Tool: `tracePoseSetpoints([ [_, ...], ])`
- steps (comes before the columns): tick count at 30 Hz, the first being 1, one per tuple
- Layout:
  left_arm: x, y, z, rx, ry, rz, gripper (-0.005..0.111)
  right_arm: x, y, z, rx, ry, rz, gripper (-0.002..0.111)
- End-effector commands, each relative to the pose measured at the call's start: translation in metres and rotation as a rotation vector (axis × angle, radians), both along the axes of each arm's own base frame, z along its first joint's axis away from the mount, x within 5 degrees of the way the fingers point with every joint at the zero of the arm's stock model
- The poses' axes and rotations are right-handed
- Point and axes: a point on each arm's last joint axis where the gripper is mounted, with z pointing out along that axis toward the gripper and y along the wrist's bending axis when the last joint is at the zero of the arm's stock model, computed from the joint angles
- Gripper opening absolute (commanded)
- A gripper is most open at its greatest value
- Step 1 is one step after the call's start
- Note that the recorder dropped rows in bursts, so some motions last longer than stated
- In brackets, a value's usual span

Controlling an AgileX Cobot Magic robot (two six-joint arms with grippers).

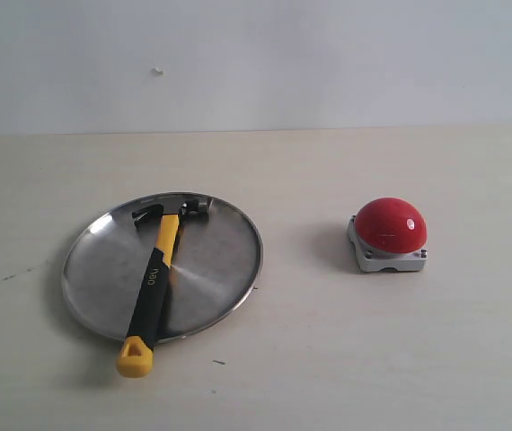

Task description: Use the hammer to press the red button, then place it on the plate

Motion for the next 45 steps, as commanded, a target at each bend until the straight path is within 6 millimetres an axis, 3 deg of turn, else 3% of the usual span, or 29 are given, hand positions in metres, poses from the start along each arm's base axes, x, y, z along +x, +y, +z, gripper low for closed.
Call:
tracePoseSetpoints([
  [1, -0.004, 0.006, -0.003, 0.009, 0.010, 0.098, 0.000, -0.001, 0.000, -0.001, -0.004, -0.003, -0.002, 0.000],
  [14, -0.013, 0.012, -0.028, 0.023, 0.254, 0.186, 0.000, -0.001, 0.000, -0.001, -0.004, -0.003, -0.002, 0.000],
  [22, -0.014, 0.014, -0.032, 0.099, 0.289, 0.208, 0.000, -0.001, 0.000, -0.001, -0.004, -0.003, -0.002, 0.000],
  [33, -0.007, 0.015, -0.077, 0.153, 0.400, 0.210, 0.000, -0.001, 0.000, -0.001, -0.004, -0.003, -0.002, 0.000],
  [45, -0.006, 0.015, -0.076, 0.182, 0.383, 0.213, 0.000, -0.001, 0.000, -0.001, -0.004, -0.003, -0.002, 0.000],
])
